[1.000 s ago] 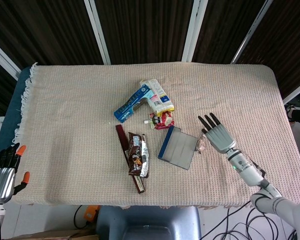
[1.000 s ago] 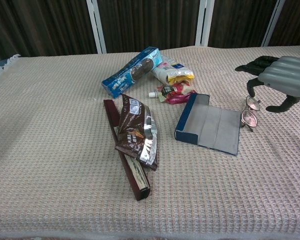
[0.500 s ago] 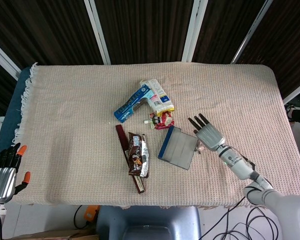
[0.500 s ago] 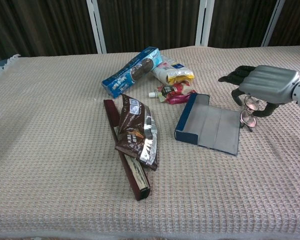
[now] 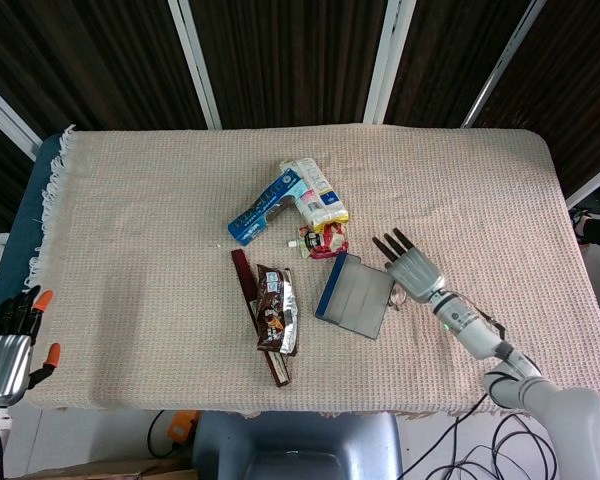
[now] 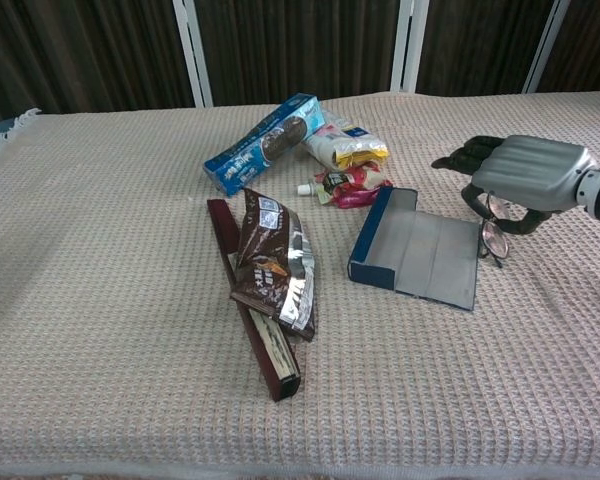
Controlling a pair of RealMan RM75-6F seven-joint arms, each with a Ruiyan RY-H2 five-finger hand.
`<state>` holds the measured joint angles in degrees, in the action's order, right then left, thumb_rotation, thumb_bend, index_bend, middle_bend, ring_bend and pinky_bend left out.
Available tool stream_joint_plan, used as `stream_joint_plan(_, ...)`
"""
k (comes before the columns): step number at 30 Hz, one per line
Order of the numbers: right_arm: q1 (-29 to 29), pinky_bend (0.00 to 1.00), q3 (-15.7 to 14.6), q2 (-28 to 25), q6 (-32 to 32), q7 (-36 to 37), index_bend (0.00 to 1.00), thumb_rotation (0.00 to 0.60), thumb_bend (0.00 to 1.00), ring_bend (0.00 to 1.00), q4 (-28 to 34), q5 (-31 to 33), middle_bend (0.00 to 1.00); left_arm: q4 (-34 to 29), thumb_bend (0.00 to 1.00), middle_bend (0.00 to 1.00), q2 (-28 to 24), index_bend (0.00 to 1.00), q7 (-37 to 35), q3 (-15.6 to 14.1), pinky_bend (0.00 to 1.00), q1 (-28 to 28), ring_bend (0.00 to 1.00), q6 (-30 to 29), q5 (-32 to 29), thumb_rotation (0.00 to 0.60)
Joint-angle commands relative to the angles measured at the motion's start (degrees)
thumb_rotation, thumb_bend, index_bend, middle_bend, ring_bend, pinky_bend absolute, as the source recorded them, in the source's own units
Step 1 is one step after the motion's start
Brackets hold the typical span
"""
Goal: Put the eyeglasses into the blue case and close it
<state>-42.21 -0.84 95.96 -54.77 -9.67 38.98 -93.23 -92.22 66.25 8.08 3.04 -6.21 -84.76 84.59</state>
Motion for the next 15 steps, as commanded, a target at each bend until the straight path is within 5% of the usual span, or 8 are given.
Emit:
stream_joint_plan(1, 0.0, 0.00, -0.1, 0.0, -0.1, 0.1, 0.70, 0.600, 0.51, 0.00, -0.1, 0.0, 0.08, 0.0, 0.41, 0.00, 0.0, 0.00, 0.1, 0.0, 0.08, 0.0, 0.00, 0.0, 0.1, 0.600)
stream_joint_plan(15, 0.6, 0.00, -0.6, -0.9, -2.5, 0.5, 0.72, 0.600, 0.63, 0.00, 1.7, -0.2, 0.10, 0.2, 0.41, 0.00, -0.2, 0.00, -0.9, -0.3, 0.08, 0.0, 0.00, -0.3, 1.0, 0.600)
